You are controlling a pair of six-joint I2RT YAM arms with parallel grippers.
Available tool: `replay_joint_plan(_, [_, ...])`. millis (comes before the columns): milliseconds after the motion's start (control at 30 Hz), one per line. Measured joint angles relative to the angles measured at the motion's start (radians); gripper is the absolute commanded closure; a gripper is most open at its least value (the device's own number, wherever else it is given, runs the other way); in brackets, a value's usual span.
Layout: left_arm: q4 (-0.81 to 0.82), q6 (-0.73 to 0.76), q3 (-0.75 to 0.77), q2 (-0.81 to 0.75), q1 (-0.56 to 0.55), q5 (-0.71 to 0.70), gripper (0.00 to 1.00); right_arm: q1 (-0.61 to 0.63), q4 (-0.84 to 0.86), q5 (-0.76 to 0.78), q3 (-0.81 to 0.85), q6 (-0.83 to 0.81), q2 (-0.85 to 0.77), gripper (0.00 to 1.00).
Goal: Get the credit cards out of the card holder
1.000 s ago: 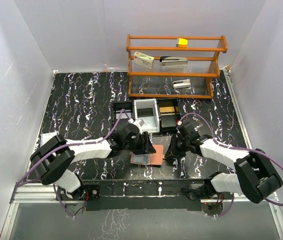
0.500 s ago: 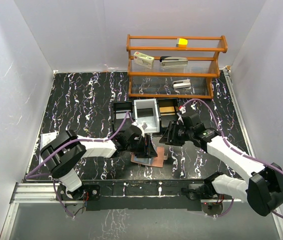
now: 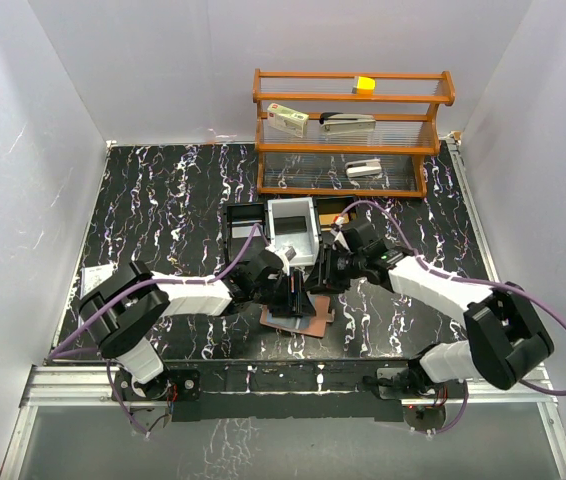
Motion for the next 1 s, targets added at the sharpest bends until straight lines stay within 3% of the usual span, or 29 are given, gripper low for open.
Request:
replay_joint_plan(300, [-0.048, 0.016, -0.008, -0.072, 0.000, 0.006, 0.44, 0.040, -0.013, 0.022, -0.014, -0.015, 0.078, 0.71])
replay_joint_plan(467, [-0.103, 0.027, -0.049, -0.191, 0.000, -0.024, 0.41, 0.042, -0.054, 0.053, -0.026, -0.040, 0.079, 0.71])
replay_joint_plan(700, [-0.309, 0.026, -0.068, -0.407, 0.000, -0.235, 0.31, 0.083, -0.085, 0.142, -0.025, -0.036, 0.080, 0.62])
replay_joint_plan(1000, [-0.588, -0.043, -0.068, -0.459, 0.003, -0.479, 0.30, 0.188, -0.132, 0.306, 0.030, 0.018, 0.092, 0.55])
